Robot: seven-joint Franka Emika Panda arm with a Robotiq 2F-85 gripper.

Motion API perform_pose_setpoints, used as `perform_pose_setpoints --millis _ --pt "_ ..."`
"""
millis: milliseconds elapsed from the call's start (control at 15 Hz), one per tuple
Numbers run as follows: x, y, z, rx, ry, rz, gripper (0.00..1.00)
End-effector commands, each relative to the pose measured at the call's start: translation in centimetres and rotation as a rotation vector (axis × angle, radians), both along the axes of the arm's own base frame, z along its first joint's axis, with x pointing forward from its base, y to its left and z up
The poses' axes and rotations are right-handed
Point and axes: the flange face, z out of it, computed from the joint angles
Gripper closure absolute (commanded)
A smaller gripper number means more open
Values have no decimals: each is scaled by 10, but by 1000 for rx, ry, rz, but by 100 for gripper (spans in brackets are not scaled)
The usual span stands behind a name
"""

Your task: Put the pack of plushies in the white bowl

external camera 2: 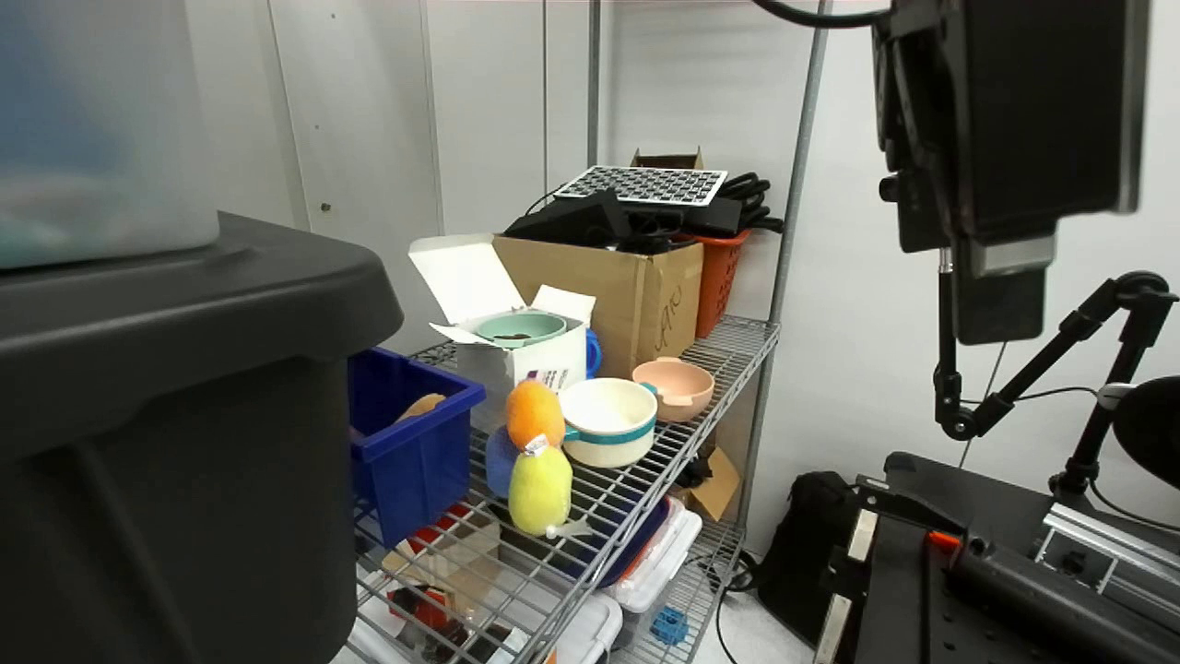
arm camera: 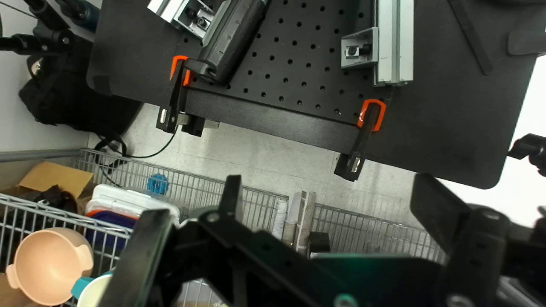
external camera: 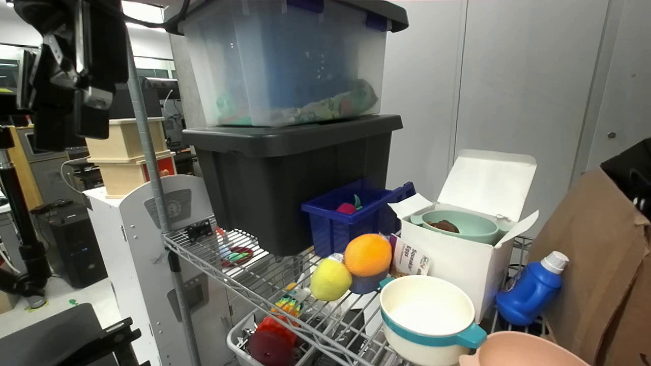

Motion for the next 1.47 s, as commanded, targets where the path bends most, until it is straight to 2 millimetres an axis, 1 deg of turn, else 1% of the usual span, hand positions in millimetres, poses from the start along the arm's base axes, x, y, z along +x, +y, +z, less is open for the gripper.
perform_pose_setpoints --millis 0,67,133,267,333,667,733,867,1067,1200,1400 --pt "0 0 0 0 1 0 0" --pt "0 0 0 0 1 0 0" --pt "3 -5 0 -2 -1 -4 0" --pt "11 -25 -4 -7 0 -14 0" --pt "17 -36 -7 -10 4 -16 0" --pt "56 -110 -32 21 72 -88 0" --pt "64 -120 -34 24 66 -106 0" --pt "80 -138 -48 51 32 -134 0" --pt "102 -150 -72 91 -28 -148 0" --pt "113 -154 -84 110 -87 -134 0" --pt "125 -161 -98 148 -175 -70 0"
